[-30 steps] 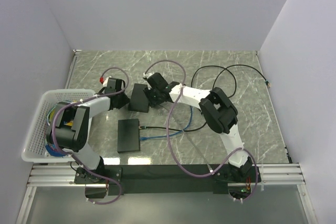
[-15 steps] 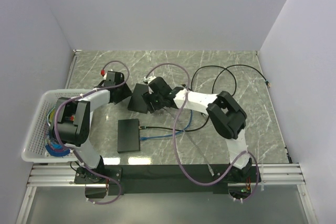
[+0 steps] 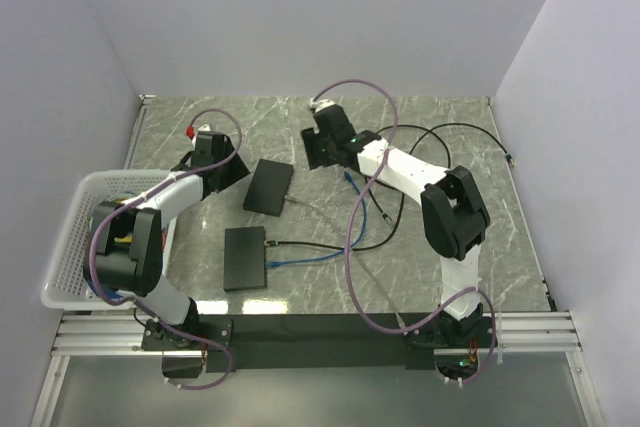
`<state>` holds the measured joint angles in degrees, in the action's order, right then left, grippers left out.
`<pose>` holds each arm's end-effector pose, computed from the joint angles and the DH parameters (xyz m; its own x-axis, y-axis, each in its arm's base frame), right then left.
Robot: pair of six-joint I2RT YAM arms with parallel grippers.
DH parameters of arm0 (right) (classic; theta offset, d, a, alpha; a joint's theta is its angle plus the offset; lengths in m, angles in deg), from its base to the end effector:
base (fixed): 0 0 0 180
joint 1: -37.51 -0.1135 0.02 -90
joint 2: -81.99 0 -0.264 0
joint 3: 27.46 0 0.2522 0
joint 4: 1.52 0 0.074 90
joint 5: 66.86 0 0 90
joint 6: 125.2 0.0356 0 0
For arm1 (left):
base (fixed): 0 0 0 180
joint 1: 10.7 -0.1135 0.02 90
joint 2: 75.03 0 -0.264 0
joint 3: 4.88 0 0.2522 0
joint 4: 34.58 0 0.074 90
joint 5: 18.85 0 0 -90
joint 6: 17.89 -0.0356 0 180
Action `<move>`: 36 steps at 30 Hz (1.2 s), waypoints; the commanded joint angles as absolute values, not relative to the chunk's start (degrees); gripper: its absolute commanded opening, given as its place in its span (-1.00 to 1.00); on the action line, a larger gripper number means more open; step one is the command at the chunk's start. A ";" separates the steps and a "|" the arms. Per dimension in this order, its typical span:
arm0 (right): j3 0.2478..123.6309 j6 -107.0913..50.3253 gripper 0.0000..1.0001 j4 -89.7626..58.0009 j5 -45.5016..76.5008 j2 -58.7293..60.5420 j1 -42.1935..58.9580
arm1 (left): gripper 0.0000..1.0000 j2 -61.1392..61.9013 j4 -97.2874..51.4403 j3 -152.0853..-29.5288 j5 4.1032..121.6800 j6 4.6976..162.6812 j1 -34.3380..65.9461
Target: Insert the plug into the switch port
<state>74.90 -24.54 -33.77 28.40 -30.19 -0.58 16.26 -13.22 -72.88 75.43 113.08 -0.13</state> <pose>0.3557 0.2747 0.2416 -0.6220 -0.2535 -0.7409 -0.4535 0.8879 0.0770 0.3303 -0.0589 0.2008 -0.6073 -0.5518 -0.5715 -0.3543 0.8320 -0.4268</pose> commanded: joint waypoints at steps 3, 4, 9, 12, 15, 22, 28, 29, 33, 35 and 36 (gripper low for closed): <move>82.01 -23.77 0.29 -39.63 32.81 -35.78 4.63 | 0.18 12.43 -15.19 -68.74 73.44 112.36 -0.24; 83.50 -23.68 0.28 -40.59 32.55 -36.74 5.16 | 0.18 12.34 -15.54 -68.39 72.65 112.36 -0.24; 87.11 -23.42 0.18 -43.93 31.58 -42.90 7.45 | 0.14 12.78 -17.13 -66.54 70.90 112.45 -0.24; 86.77 -22.81 0.18 -43.50 31.40 -44.31 8.32 | 0.12 13.04 -17.56 -66.19 70.63 112.28 -0.24; 85.71 -22.19 0.16 -42.80 30.97 -44.75 9.12 | 0.11 13.04 -18.01 -65.92 70.19 112.28 -0.24; 81.24 -22.19 0.14 -39.37 30.61 -40.81 9.65 | 0.09 12.95 -18.45 -66.10 70.10 112.19 -0.24; 81.32 -20.17 0.14 -39.02 30.44 -39.04 11.58 | 0.07 13.22 -18.36 -66.01 69.92 112.19 -0.24; 81.40 -20.17 0.14 -38.93 29.57 -39.04 12.10 | 0.06 13.13 -18.36 -65.92 69.84 112.19 -0.24; 82.19 -20.26 0.14 -39.10 29.21 -39.13 12.72 | 0.05 12.95 -18.27 -65.66 70.10 112.28 -0.24; 82.81 -19.91 0.13 -39.45 29.12 -39.56 12.99 | 0.05 13.04 -18.27 -65.83 70.01 112.36 -0.24; 82.37 -19.90 0.13 -39.02 28.42 -39.57 13.25 | 0.04 13.13 -18.18 -65.75 70.01 112.36 -0.24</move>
<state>81.50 -20.87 -40.56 29.34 -42.59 12.65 14.25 -16.72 -66.10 70.77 113.06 -0.15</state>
